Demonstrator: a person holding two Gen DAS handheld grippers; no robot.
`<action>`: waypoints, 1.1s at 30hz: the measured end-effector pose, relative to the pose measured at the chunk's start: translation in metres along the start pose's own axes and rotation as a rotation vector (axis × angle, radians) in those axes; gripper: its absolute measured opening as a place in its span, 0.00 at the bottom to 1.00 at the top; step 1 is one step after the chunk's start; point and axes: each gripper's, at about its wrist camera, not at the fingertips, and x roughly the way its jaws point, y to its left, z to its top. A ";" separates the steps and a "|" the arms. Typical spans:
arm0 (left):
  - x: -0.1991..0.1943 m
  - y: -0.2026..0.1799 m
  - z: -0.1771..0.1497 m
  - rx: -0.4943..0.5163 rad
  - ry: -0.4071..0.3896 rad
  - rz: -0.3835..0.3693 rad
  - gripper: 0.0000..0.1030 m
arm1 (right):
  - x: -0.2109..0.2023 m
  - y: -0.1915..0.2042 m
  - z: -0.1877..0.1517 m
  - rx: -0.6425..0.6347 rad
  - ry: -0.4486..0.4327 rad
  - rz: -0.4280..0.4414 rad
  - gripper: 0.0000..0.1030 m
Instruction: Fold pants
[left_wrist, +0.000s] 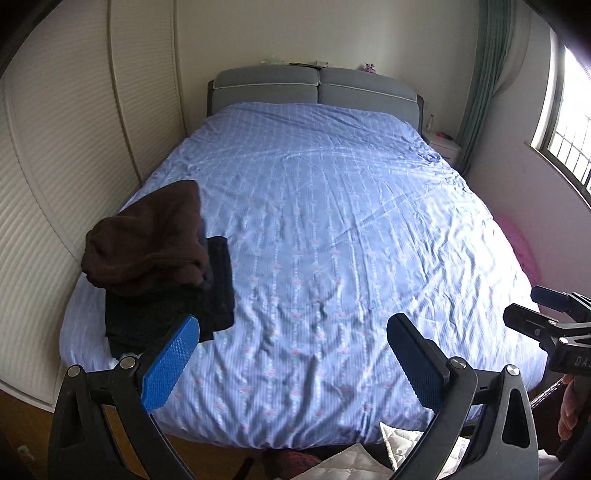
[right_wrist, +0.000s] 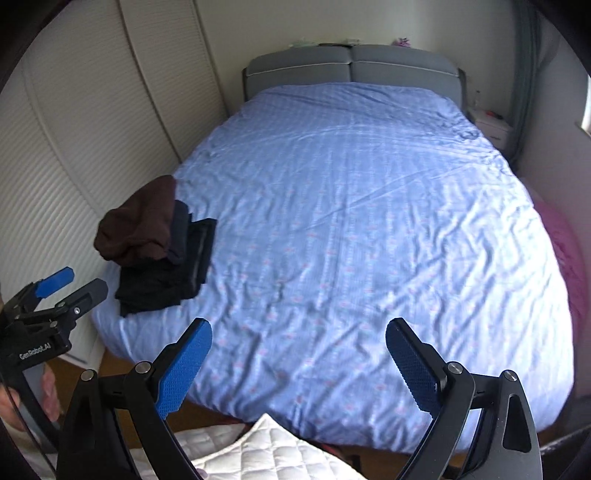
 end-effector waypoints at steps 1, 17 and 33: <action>0.001 -0.006 0.001 0.007 0.005 -0.010 1.00 | -0.004 -0.005 -0.001 0.006 -0.005 -0.008 0.93; -0.001 -0.044 0.008 0.011 0.019 0.003 1.00 | -0.011 -0.042 -0.004 0.039 -0.020 -0.018 0.93; 0.005 -0.050 0.015 0.028 0.035 -0.009 1.00 | -0.009 -0.045 -0.002 0.045 -0.013 -0.018 0.93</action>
